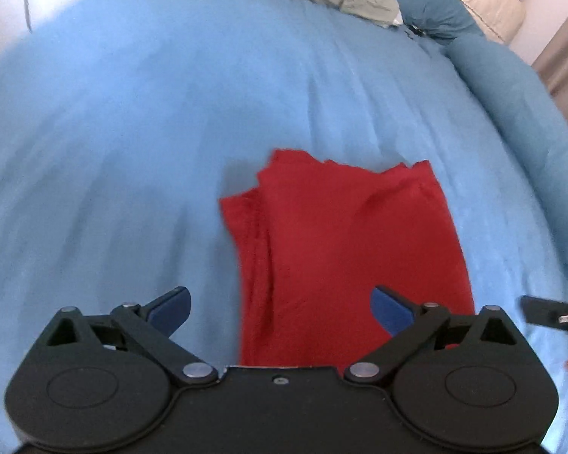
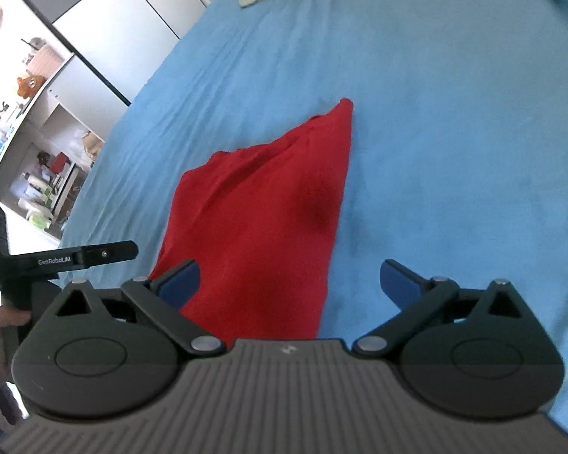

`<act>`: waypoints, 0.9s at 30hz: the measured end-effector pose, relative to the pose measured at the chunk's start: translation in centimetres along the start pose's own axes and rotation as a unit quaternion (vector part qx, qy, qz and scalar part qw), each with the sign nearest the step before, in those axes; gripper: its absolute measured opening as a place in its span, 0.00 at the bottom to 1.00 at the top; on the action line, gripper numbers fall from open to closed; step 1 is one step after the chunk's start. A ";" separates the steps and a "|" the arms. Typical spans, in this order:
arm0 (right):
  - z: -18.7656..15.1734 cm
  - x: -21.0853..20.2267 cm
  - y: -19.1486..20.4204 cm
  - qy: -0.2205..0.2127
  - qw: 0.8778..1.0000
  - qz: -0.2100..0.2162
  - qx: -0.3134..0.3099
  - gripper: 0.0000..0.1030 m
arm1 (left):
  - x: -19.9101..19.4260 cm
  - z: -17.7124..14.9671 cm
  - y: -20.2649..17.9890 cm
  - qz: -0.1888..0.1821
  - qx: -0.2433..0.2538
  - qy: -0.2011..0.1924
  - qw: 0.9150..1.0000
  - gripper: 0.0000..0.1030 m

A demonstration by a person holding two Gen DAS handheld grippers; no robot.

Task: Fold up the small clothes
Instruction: 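Close the left gripper on the folded sweater edge while the right gripper closes beside it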

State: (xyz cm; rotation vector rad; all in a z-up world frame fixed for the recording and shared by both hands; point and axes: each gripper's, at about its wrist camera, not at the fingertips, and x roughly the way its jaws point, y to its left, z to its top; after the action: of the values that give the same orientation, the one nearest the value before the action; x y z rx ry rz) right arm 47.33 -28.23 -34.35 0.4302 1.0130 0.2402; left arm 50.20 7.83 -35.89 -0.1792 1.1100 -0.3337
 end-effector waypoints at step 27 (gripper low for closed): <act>0.8 4.8 1.0 -0.008 0.998 0.053 0.033 0.42 | -1.1 -0.6 -4.8 -0.041 0.062 -0.002 0.997 0.21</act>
State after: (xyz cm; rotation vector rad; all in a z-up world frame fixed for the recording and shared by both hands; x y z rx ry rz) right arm 50.52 -25.67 -37.23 0.5458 0.9865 0.2986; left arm 48.37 3.77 -33.83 -0.1156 1.0767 -0.4739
